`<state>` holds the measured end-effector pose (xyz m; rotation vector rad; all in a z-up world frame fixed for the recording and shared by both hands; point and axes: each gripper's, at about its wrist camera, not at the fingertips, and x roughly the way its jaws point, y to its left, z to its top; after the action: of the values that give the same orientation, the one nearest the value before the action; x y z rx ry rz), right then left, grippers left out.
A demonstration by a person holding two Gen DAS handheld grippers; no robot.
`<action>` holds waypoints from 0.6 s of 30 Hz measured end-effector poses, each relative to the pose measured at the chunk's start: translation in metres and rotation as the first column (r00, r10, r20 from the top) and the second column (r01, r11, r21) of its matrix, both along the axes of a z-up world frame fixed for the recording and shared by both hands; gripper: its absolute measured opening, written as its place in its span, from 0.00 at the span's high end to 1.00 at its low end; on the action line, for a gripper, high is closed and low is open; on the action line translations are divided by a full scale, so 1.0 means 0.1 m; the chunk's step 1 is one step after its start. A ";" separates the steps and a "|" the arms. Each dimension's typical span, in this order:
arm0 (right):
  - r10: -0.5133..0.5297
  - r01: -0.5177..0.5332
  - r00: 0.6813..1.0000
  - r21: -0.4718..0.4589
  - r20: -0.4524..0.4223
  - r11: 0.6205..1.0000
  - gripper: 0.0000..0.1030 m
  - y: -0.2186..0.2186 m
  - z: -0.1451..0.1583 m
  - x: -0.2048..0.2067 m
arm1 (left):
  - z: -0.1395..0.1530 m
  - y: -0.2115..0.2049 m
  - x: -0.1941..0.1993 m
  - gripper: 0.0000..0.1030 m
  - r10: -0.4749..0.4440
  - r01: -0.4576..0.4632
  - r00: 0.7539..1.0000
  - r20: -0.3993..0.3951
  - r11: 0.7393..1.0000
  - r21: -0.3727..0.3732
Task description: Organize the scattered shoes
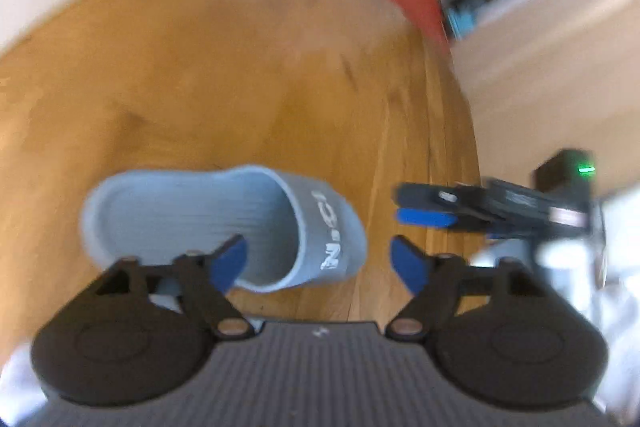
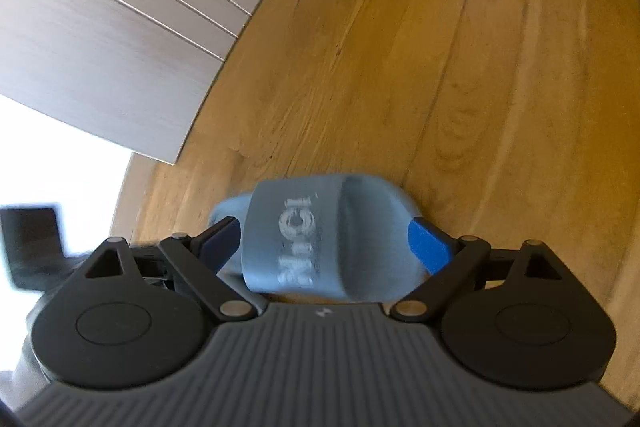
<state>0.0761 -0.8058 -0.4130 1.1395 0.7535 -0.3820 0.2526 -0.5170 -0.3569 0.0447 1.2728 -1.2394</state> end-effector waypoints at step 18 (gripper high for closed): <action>-0.124 0.115 0.952 -0.052 -0.281 0.992 0.19 0.80 0.12 0.10 | 1.78 3.66 -1.01 0.18 0.556 -0.587 0.809 0.191 0.781 0.212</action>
<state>0.0862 -0.7260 -0.4007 1.1131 0.9265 -0.6688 0.1520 -0.1506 -0.1792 -0.0765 1.2142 -0.5258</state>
